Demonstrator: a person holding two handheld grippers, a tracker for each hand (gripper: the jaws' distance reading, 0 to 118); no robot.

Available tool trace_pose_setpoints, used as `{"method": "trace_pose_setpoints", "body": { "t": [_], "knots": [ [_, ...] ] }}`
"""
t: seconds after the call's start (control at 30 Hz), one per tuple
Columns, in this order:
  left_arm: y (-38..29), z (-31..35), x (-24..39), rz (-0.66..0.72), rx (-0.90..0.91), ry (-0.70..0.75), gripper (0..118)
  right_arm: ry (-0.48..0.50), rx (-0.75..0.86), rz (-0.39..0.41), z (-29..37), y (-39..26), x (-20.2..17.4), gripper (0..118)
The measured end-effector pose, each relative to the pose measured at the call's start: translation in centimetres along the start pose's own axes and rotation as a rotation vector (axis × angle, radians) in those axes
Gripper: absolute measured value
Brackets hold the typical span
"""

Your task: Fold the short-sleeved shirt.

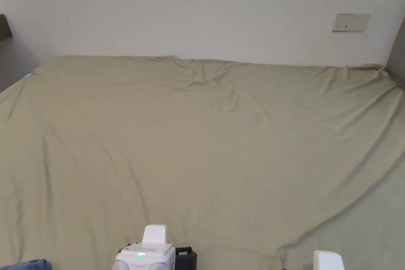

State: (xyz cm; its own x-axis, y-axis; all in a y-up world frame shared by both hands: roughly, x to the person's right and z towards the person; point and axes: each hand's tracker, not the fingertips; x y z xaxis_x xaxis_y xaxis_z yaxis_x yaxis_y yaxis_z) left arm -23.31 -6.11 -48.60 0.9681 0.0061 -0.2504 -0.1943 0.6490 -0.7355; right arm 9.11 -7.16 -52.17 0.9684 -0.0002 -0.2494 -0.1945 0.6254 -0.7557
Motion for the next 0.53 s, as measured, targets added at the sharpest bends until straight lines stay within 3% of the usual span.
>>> {"method": "trace_pose_setpoints", "body": {
  "t": [0.53],
  "knots": [
    [0.00, -0.21, -0.31, -0.001, 0.005, 0.001, 118, 0.000, 0.002, 0.000, 0.57, 0.09, -0.11, 118]
  ]
}}
